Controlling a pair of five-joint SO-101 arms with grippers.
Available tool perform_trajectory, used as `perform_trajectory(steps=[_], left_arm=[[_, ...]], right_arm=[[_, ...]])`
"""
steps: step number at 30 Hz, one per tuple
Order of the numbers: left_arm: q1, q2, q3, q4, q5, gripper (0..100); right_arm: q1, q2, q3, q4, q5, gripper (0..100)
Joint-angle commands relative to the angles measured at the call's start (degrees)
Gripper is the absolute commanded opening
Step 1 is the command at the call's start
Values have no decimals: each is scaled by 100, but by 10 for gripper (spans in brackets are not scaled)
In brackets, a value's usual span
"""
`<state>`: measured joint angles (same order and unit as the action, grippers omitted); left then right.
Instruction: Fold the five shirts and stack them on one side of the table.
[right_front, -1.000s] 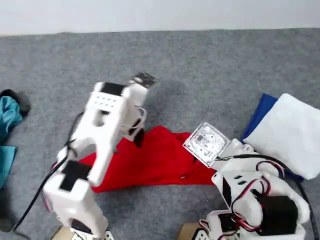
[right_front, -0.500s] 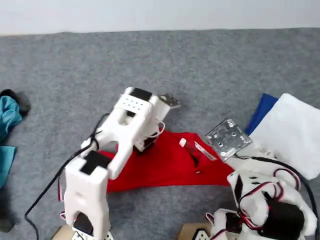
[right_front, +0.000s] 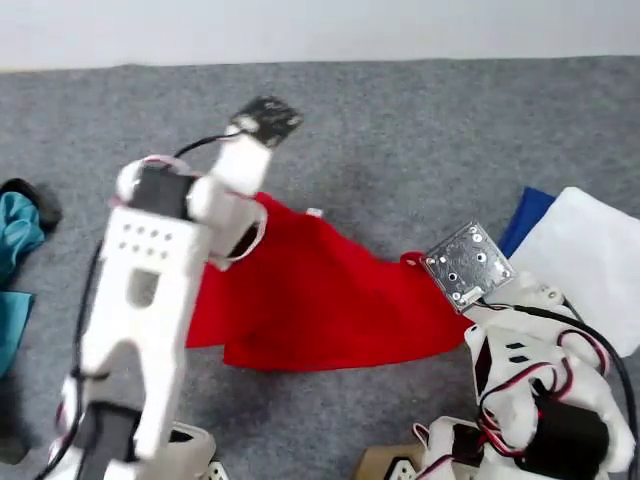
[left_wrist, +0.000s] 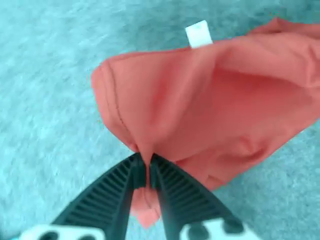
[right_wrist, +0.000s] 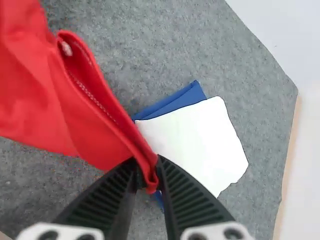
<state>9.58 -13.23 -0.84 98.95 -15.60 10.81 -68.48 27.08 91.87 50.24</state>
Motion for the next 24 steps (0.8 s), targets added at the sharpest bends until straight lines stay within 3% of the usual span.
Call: perform_trajectory(steps=[1, 8, 11, 17, 24], left_arm=[[-193, -958, 787, 167, -26, 6], [308, -1714, 3547, 26, -299, 6], [132, -1714, 3363, -26, -343, 50], [18, -1714, 2958, -308, -97, 237], [-26, -1582, 2501, -484, -62, 252]], right_arm=[[101, 22, -26, -110, 18, 9], [101, 22, -26, -92, 18, 9], [101, -22, 167, -136, 44, 9], [92, -22, 264, -224, 26, 9], [92, -13, 273, -259, 26, 9]])
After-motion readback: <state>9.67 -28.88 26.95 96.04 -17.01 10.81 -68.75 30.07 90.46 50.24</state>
